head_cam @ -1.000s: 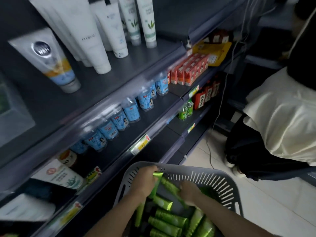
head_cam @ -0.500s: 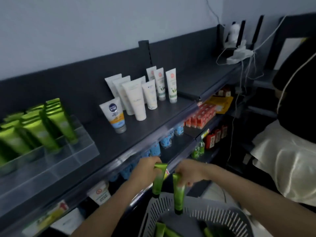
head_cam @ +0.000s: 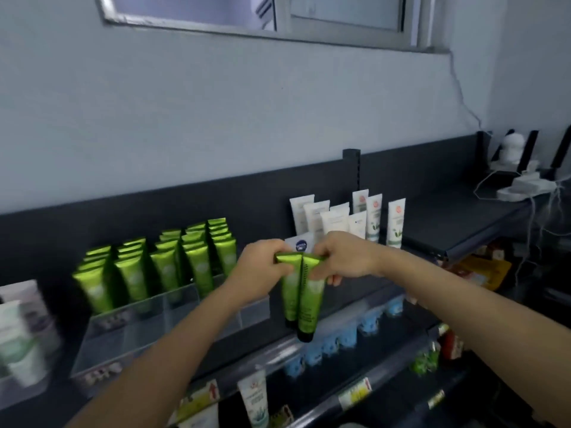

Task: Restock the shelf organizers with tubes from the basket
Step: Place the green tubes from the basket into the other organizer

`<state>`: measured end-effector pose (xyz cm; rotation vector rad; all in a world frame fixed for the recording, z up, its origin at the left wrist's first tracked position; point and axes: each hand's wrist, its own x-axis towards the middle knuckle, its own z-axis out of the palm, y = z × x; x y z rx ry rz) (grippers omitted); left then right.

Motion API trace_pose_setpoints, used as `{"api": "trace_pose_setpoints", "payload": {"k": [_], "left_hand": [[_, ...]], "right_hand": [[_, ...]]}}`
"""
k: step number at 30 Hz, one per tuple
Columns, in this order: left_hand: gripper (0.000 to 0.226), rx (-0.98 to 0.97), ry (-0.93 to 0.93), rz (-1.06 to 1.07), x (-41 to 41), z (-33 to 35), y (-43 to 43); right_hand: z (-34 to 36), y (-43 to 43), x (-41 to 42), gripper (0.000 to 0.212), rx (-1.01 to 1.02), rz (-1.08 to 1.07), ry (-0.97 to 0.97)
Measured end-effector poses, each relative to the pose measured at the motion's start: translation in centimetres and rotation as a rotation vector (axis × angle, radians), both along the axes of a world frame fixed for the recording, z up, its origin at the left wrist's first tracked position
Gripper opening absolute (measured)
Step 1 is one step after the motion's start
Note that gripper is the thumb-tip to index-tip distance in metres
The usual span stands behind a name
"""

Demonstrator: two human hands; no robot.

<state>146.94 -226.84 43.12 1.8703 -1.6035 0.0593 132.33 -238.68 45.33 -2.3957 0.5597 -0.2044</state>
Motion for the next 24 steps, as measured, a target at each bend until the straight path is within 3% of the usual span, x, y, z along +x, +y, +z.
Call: {"api": "trace_pose_setpoints", "payload": {"k": [12, 19, 22, 24], "left_hand": [[0.017, -0.172, -0.085, 0.349, 13.0, 4.5, 7.4], [0.029, -0.051, -0.1, 0.475, 17.2, 2.7, 9.6], [0.027, 0.002, -0.11, 0.495, 18.3, 2.1, 10.3], [0.022, 0.014, -0.096, 0.512, 18.8, 2.1, 10.7]], "right_hand": [[1.8, 2.8, 14.9, 0.014, -0.16, 0.061, -0.263], [0.9, 5.6, 20.7, 0.022, -0.184, 0.122, -0.251], [0.2, 6.7, 22.8, 0.037, -0.34, 0.172, -0.203], [-0.3, 7.3, 24.0, 0.035, -0.438, 0.199, -0.149]]}}
